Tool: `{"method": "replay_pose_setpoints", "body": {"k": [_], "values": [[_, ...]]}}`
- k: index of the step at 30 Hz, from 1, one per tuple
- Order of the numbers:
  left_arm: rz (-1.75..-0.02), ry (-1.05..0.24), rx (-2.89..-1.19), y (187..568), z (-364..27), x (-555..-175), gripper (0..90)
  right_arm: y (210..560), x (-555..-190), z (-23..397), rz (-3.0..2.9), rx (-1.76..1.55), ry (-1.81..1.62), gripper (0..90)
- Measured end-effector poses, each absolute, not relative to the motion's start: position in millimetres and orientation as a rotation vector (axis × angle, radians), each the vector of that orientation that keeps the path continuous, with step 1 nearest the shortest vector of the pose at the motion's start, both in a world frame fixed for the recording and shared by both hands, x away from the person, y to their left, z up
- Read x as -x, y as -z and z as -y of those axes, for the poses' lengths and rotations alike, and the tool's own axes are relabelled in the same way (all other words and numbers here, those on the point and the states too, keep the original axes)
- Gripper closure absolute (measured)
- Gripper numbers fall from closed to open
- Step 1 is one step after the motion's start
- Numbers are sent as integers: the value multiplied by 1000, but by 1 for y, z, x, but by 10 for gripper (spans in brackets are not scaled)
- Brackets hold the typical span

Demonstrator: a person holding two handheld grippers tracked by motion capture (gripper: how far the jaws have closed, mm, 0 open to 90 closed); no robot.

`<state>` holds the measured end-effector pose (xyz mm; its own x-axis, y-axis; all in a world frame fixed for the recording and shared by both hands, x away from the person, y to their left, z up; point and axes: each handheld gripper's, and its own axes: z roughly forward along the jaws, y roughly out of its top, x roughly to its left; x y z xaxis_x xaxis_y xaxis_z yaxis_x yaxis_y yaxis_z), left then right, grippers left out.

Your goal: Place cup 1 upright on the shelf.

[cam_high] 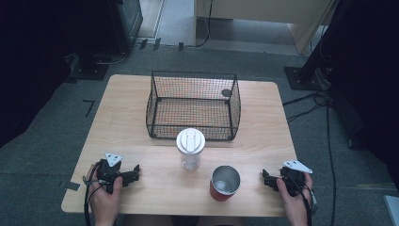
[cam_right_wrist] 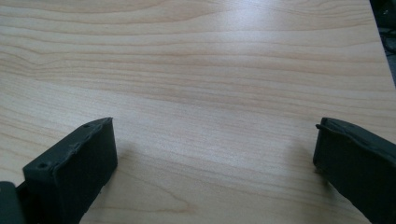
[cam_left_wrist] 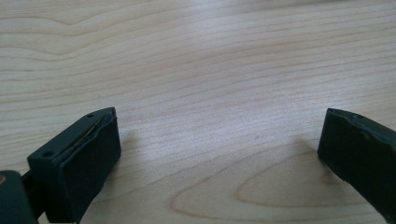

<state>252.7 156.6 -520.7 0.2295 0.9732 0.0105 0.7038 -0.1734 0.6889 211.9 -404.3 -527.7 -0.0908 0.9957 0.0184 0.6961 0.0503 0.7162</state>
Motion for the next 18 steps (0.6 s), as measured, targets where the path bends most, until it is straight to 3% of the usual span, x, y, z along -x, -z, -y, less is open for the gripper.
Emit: {"method": "replay_pose_setpoints", "body": {"k": [18], "values": [[-1534, -625, -1950, 521, -157, -253, 0, 480, -189, 377, -1885, -1602, -934, 0]]}}
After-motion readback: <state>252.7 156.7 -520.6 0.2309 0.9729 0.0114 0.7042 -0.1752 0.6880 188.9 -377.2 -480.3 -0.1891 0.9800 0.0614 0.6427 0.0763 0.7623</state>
